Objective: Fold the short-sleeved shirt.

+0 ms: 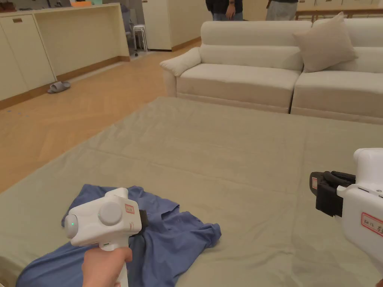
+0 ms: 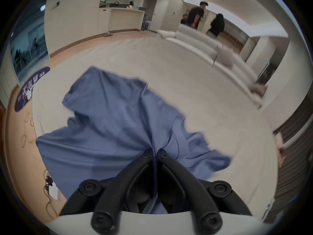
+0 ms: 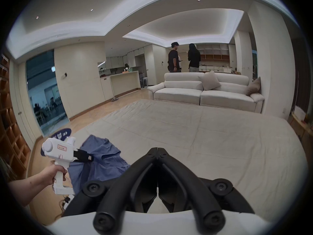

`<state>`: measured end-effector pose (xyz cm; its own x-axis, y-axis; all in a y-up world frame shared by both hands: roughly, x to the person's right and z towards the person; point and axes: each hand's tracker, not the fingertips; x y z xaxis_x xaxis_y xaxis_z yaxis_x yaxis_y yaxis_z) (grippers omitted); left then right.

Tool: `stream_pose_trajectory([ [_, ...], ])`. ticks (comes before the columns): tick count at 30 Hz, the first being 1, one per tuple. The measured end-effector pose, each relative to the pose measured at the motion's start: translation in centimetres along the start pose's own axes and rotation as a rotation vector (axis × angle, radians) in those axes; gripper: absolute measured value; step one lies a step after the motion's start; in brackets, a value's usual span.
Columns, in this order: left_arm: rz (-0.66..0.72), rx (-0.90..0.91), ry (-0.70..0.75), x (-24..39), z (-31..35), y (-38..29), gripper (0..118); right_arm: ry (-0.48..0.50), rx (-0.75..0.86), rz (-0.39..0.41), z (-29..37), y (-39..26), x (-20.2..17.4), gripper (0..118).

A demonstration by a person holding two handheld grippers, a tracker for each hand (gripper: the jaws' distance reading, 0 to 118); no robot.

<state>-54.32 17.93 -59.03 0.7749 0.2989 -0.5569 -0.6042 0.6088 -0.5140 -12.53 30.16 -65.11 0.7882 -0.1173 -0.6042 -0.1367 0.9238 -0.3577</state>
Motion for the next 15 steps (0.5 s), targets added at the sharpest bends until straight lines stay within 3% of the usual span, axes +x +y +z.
stream_pose_trajectory([
  [2,-0.046,0.034,-0.017,2.0,2.3,1.4,1,-0.007,0.02,-0.031,1.9,0.7,1.3,0],
  [5,-0.041,0.128,-0.153,6.4,6.7,2.9,1,-0.071,0.083,-0.027,5.5,2.1,3.4,0],
  [9,-0.249,0.217,-0.284,16.5,12.9,3.6,1,-0.124,0.142,-0.039,11.1,3.6,6.8,0],
  [15,-0.425,0.215,-0.542,32.7,18.5,-2.0,1,-0.283,0.25,-0.039,21.0,5.0,12.6,0],
])
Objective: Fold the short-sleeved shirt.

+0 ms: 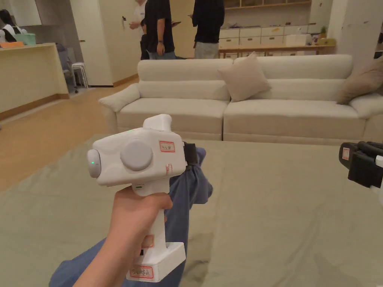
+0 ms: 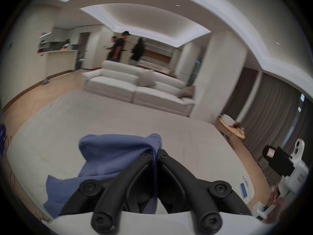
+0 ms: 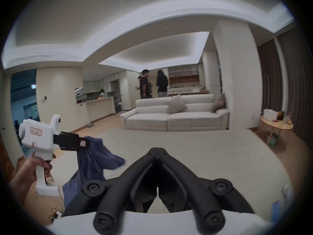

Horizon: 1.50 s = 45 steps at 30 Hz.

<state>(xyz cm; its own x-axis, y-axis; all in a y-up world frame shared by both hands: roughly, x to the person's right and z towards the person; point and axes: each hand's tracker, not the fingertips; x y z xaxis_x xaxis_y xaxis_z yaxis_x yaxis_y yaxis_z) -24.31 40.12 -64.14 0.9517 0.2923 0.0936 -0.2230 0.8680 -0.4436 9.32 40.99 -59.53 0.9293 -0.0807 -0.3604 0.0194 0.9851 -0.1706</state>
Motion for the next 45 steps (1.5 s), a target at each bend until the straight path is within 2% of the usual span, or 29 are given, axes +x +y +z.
stream_pose_trajectory([
  [4,-0.02,-0.078,-0.156,9.6,-4.0,-2.9,1,-0.092,0.046,-0.022,5.3,1.9,5.4,0],
  [6,-0.074,-0.148,-0.186,13.6,-6.2,-5.8,1,-0.151,0.065,-0.009,7.5,2.1,7.6,0],
  [9,-0.135,-0.282,-0.205,19.3,-9.4,-11.5,1,-0.179,0.047,-0.048,9.7,1.8,10.4,0],
  [15,-0.201,-0.619,-0.217,24.4,-14.1,-23.7,1,-0.246,0.022,-0.08,12.5,-0.1,13.7,0],
  [17,-0.244,-0.668,-0.199,25.2,-14.8,-26.5,1,-0.259,0.014,-0.086,13.0,-0.6,14.1,0],
  [20,-0.236,-0.721,-0.137,25.2,-15.7,-29.8,5,-0.264,-0.006,-0.096,13.2,-1.2,14.5,0],
  [21,-0.227,-0.759,-0.124,25.1,-16.1,-30.9,14,-0.261,-0.01,-0.103,13.4,-1.4,14.4,0],
  [23,-0.236,-0.828,-0.139,24.6,-16.4,-32.8,72,-0.259,-0.014,-0.102,13.3,-1.6,14.3,0],
  [24,-0.216,-0.855,-0.158,24.2,-16.6,-33.8,92,-0.259,-0.015,-0.099,13.5,-1.7,14.1,0],
  [25,-0.171,-0.862,-0.161,23.6,-16.5,-34.4,96,-0.258,-0.017,-0.094,13.6,-1.8,14.0,0],
  [27,-0.102,-0.805,-0.215,22.4,-15.2,-33.9,96,-0.251,-0.02,-0.089,13.8,-1.8,13.9,0],
  [30,0.046,-0.761,-0.255,19.1,-12.5,-28.4,96,-0.254,-0.02,-0.08,14.2,-1.7,13.8,0],
  [31,0.053,-0.666,-0.24,17.8,-10.9,-25.6,96,-0.254,-0.016,-0.081,14.3,-1.6,14.0,0],
  [33,-0.022,-0.378,-0.186,14.9,-5.9,-19.3,96,-0.258,-0.006,-0.08,14.5,-1.3,14.1,0],
  [35,-0.13,-0.107,-0.06,12.2,-0.4,-14.0,96,-0.265,0.01,-0.081,14.8,-1.2,14.1,0],
  [37,-0.196,0.053,0.107,9.6,4.9,-9.8,94,-0.268,0.024,-0.08,15.0,-1.0,14.0,0],
  [39,-0.182,0.165,0.299,7.4,10.6,-6.2,90,-0.289,0.033,-0.064,15.1,-0.8,13.5,0],
  [40,-0.17,0.246,0.288,6.2,12.8,-5.5,72,-0.291,0.039,-0.065,15.1,-0.8,13.4,0],
  [41,-0.159,0.343,0.261,5.1,15.3,-4.9,46,-0.283,0.049,-0.078,15.2,-0.6,13.2,0],
  [42,-0.139,0.35,0.285,5.0,17.2,-4.4,17,-0.27,0.055,-0.088,15.2,-0.5,13.0,0],
  [43,-0.138,0.389,0.342,4.5,18.8,-4.2,0,-0.263,0.058,-0.08,15.4,-0.3,12.3,0],
  [45,-0.183,0.445,0.391,3.8,21.5,-4.4,0,-0.267,0.065,-0.052,15.3,-0.1,11.3,0],
])
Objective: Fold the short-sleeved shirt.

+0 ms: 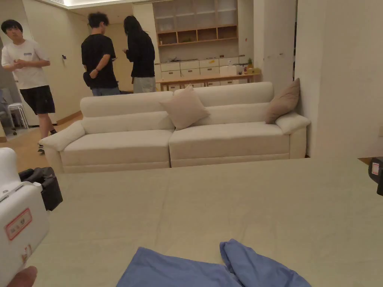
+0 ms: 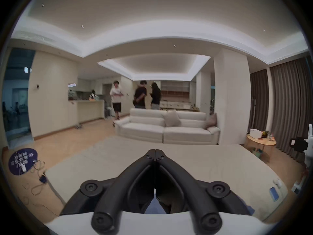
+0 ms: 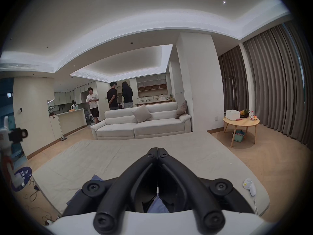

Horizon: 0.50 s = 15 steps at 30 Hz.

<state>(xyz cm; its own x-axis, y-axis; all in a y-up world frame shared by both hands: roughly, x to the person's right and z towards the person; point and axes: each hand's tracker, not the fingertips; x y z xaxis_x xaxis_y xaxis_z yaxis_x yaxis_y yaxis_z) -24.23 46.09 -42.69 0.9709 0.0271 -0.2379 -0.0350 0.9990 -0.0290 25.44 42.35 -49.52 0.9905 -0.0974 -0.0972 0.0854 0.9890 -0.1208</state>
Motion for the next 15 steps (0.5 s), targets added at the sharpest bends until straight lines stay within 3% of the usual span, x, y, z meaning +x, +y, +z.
stream_pose_trajectory([
  [4,0.017,0.017,-0.01,-1.2,2.3,0.8,0,0.017,0.015,0.013,0.3,0.4,-1.5,0],
  [8,0.004,-0.011,-0.037,-0.6,0.6,0.2,0,0.034,0.006,0.009,0.1,0.5,-2.1,0],
  [15,0.043,-0.262,-0.251,1.4,-10.5,-3.0,0,0.026,-0.023,0.023,-1.9,-0.2,-2.0,0],
])
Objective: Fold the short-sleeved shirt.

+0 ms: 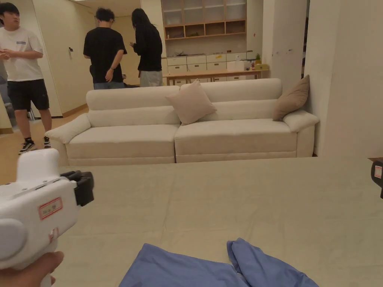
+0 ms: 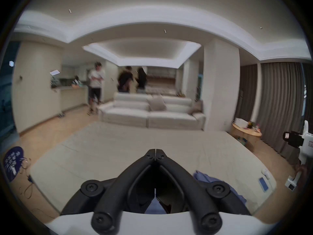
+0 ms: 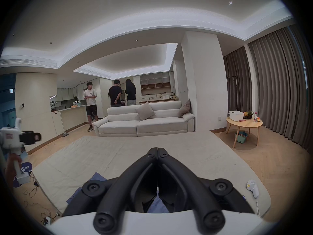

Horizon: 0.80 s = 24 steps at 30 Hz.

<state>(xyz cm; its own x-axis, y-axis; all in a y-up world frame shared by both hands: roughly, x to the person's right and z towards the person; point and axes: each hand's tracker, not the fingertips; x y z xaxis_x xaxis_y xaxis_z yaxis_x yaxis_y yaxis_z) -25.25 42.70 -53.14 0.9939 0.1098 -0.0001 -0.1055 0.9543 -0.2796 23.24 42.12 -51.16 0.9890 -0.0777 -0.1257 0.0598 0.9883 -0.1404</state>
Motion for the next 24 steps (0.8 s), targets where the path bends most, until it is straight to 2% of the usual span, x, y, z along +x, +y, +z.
stream_pose_trajectory([
  [2,0.062,-0.078,-0.063,-1.4,-5.6,-0.5,5,-0.006,-0.013,0.004,-1.2,-0.2,0.2,0],
  [3,0.066,-0.164,-0.096,-1.9,-8.8,-0.7,32,-0.011,-0.019,0.003,-2.0,-0.4,0.6,0],
  [4,0.079,-0.208,-0.101,-2.3,-11.8,-1.2,92,-0.012,-0.029,0.001,-2.7,-0.6,0.8,0],
  [5,0.077,-0.243,-0.102,-2.8,-14.9,-2.1,118,-0.016,-0.042,-0.002,-3.7,-1.0,0.9,0],
  [7,0.032,-0.378,-0.071,-3.2,-21.2,-4.2,116,-0.025,-0.064,-0.011,-5.4,-1.8,1.5,0],
  [8,0.04,-0.379,-0.017,-3.3,-23.9,-5.3,116,-0.03,-0.084,-0.012,-6.4,-2.4,1.7,0],
  [9,0.015,-0.478,0.012,-3.5,-27.0,-6.6,116,-0.041,-0.105,-0.01,-7.3,-3.0,1.9,0],
  [11,0.01,-0.624,0.051,-3.7,-30.1,-9.1,116,-0.054,-0.143,0.001,-9.2,-4.3,2.5,0],
  [13,0.034,-0.691,0.077,-4.0,-33.4,-11.6,116,-0.062,-0.177,-0.005,-10.7,-5.5,2.8,0],
  [14,0.037,-0.707,0.078,-6.9,-37.4,-13.8,116,-0.06,-0.195,-0.011,-11.5,-6.1,3.0,0],
  [17,0.029,-0.775,0.06,-7.4,-41.1,-17.2,116,-0.067,-0.233,-0.01,-13.4,-7.9,3.5,0],
  [20,-0.03,-0.835,0.027,-5.5,-40.4,-20.5,115,-0.063,-0.268,-0.013,-14.7,-9.3,3.5,0],
  [21,-0.037,-0.848,0.038,-5.4,-40.4,-21.3,110,-0.061,-0.276,-0.016,-15.0,-9.8,3.4,0],
  [22,-0.038,-0.862,0.034,-5.3,-40.1,-21.9,87,-0.056,-0.29,-0.019,-15.2,-10.1,3.2,0],
  [23,-0.033,-0.854,0.044,-5.0,-39.5,-22.4,84,-0.047,-0.301,-0.016,-15.3,-10.4,3.2,0],
  [24,-0.095,-0.759,0.087,-4.8,-38.5,-22.2,74,-0.044,-0.31,-0.009,-15.4,-10.7,3.1,0],
])
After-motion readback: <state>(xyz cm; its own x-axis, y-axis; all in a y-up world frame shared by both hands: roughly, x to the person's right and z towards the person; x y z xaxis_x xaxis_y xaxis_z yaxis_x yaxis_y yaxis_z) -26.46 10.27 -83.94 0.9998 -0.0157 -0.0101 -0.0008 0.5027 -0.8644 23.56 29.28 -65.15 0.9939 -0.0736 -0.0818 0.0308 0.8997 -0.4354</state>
